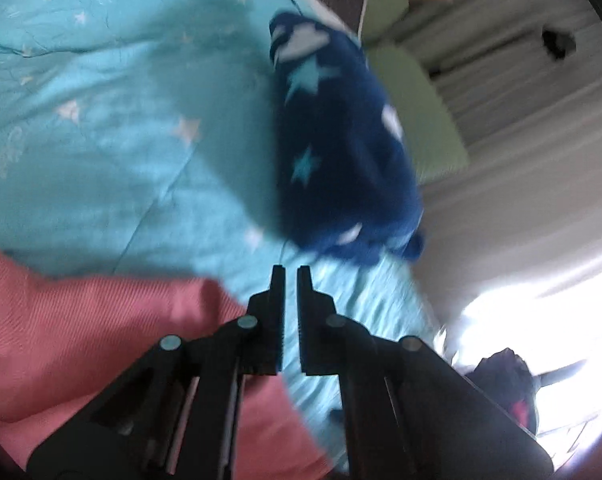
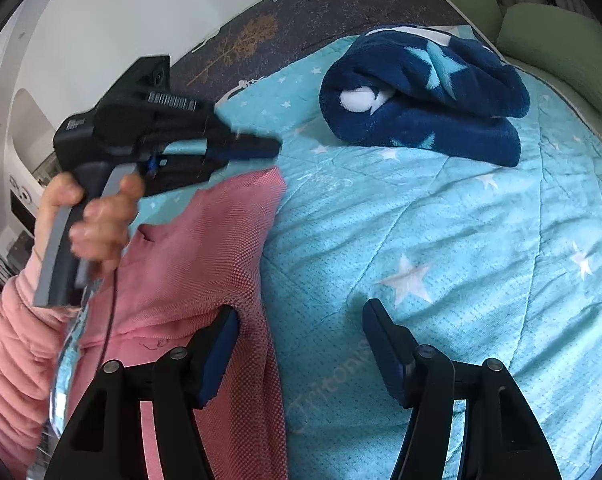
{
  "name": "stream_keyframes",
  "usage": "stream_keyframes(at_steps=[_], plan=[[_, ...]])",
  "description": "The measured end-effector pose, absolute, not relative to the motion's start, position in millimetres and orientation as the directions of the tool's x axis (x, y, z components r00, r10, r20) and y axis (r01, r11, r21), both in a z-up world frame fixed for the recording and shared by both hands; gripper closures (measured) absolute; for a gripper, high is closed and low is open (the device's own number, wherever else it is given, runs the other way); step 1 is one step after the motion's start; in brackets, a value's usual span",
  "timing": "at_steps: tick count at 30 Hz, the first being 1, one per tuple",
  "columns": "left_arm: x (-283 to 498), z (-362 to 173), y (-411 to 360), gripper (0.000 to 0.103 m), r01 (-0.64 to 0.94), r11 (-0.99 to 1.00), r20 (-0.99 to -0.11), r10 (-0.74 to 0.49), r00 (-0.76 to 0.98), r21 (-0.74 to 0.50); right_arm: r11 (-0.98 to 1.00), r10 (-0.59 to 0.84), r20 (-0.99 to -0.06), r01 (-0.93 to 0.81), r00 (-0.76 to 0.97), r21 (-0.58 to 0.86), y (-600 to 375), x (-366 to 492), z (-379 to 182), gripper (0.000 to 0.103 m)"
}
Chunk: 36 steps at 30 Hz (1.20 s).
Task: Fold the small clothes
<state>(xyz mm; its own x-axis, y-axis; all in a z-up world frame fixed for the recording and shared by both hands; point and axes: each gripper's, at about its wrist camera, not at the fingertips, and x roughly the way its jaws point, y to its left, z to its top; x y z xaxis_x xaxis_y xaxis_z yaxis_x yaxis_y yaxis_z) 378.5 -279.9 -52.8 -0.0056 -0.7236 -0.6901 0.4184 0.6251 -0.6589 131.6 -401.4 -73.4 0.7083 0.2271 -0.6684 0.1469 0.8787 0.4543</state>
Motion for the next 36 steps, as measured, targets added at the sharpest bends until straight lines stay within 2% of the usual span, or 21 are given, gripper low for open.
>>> stream_keyframes(at_steps=[3,4,7,11,12,13,14,16,18,20,21,25,27,29,30,33,36], plan=[[380.9,-43.9,-280.1,0.097,0.438,0.65,-0.724,-0.69,-0.002,-0.621,0.879,0.227,-0.667,0.146,0.709,0.454,-403.0,130.4,-74.4,0.038],[378.6,-44.3,-282.5,0.091,0.452,0.666,-0.749,-0.663,-0.007,-0.594,0.877,0.229,-0.666,0.145,0.71,0.457,-403.6,129.8,-74.5,0.038],[376.4,-51.2,-280.0,0.056,0.483,0.725,-0.832,-0.554,-0.014,-0.491,0.872,0.237,-0.66,0.143,0.713,0.468,-407.8,130.0,-74.4,0.038],[366.4,-71.4,-282.6,0.054,0.56,0.738,-0.896,-0.443,-0.021,-0.377,0.878,0.226,-0.661,0.144,0.715,0.456,-406.7,128.2,-72.7,0.038],[361.9,-73.3,-282.7,0.057,0.588,0.727,-0.901,-0.433,-0.008,-0.355,0.877,0.228,-0.661,0.144,0.715,0.459,-406.7,127.5,-72.5,0.038],[357.4,-73.8,-284.0,0.073,0.616,0.712,-0.904,-0.428,-0.001,-0.338,0.874,0.233,-0.659,0.144,0.715,0.465,-407.4,127.0,-72.4,0.038],[351.1,-73.9,-291.6,0.1,0.647,0.688,-0.905,-0.426,-0.007,-0.329,0.87,0.237,-0.656,0.144,0.717,0.472,-408.5,126.5,-72.1,0.038],[350.0,-67.6,-294.4,0.102,0.639,0.692,-0.893,-0.449,0.015,-0.337,0.868,0.239,-0.654,0.144,0.717,0.476,-410.1,126.8,-72.5,0.038],[354.1,-47.1,-291.1,0.103,0.614,0.675,-0.823,-0.563,0.072,-0.408,0.871,0.235,-0.656,0.144,0.717,0.47,-409.0,127.1,-72.1,0.038],[366.4,-25.9,-282.0,0.103,0.554,0.645,-0.714,-0.689,0.123,-0.527,0.871,0.235,-0.656,0.145,0.717,0.47,-408.2,126.7,-71.8,0.038],[370.4,-22.7,-281.4,0.103,0.529,0.64,-0.698,-0.706,0.118,-0.557,0.87,0.236,-0.656,0.145,0.717,0.471,-408.5,126.5,-71.7,0.038],[374.3,-20.5,-280.9,0.103,0.517,0.69,-0.756,-0.644,0.116,-0.508,0.867,0.24,-0.654,0.144,0.718,0.477,-410.1,126.2,-71.2,0.038],[371.9,-29.9,-276.7,0.092,0.525,0.711,-0.803,-0.59,0.083,-0.468,0.866,0.241,-0.653,0.144,0.718,0.479,-410.3,125.9,-71.1,0.038],[369.8,-49.7,-271.5,0.053,0.518,0.742,-0.848,-0.527,0.056,-0.427,0.866,0.242,-0.652,0.144,0.719,0.48,-410.0,125.8,-71.1,0.038],[368.3,-56.7,-270.3,0.049,0.516,0.745,-0.857,-0.514,0.041,-0.423,0.866,0.241,-0.652,0.144,0.719,0.479,-410.0,125.6,-70.7,0.038],[359.8,-79.0,-280.4,0.049,0.536,0.738,-0.876,-0.481,-0.01,-0.411,0.889,0.172,-0.651,0.169,0.739,0.426,-404.9,118.9,-62.5,0.038],[351.6,-78.5,-292.6,0.046,0.562,0.742,-0.881,-0.471,0.05,-0.365,0.917,0.116,-0.639,0.165,0.761,0.363,-395.2,114.3,-51.6,0.038]])
